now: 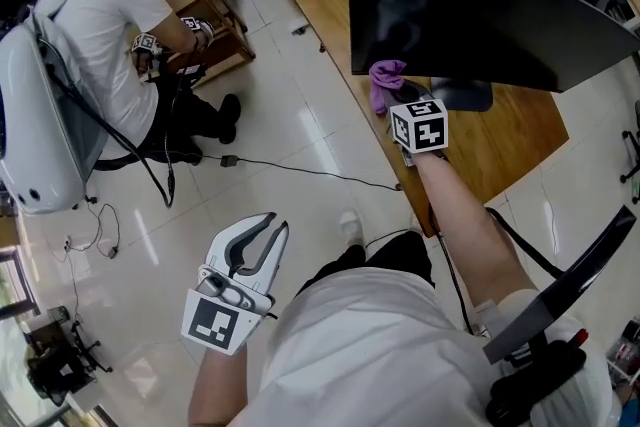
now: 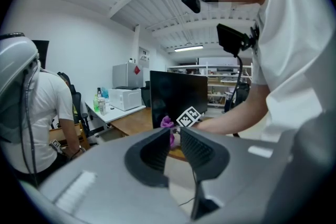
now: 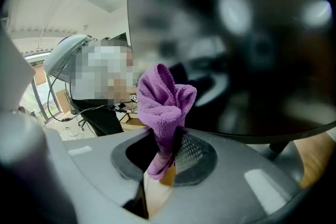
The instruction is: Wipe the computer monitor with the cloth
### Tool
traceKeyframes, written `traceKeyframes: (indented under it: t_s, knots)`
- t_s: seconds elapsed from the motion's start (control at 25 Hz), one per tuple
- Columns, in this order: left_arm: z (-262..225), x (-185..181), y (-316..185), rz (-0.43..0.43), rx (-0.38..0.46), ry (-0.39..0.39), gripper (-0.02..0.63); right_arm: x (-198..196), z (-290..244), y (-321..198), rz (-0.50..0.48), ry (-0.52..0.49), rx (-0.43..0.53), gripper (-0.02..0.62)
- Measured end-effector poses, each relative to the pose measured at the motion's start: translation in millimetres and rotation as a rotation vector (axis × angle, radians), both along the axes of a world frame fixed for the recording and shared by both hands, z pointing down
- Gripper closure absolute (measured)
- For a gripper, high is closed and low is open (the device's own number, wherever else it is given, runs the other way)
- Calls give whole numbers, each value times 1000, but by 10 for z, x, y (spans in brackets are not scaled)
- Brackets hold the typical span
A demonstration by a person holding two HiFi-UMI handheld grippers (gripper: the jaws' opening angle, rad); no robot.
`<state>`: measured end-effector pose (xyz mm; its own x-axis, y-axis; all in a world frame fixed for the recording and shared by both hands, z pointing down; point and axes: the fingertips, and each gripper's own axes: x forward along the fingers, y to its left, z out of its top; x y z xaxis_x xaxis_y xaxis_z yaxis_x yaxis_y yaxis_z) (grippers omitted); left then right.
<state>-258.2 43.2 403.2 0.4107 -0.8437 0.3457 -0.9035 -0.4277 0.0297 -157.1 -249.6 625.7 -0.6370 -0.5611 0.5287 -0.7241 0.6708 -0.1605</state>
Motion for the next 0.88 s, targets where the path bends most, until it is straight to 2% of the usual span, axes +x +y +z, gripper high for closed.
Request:
traceKeyframes:
  t_s: [0.32, 0.88]
  knots:
    - [0, -186, 89, -39, 12, 11, 523, -477, -109, 92, -75, -1, 11, 529]
    - [77, -170, -42, -4, 74, 80, 523, -604, -676, 66, -121, 2, 64, 529]
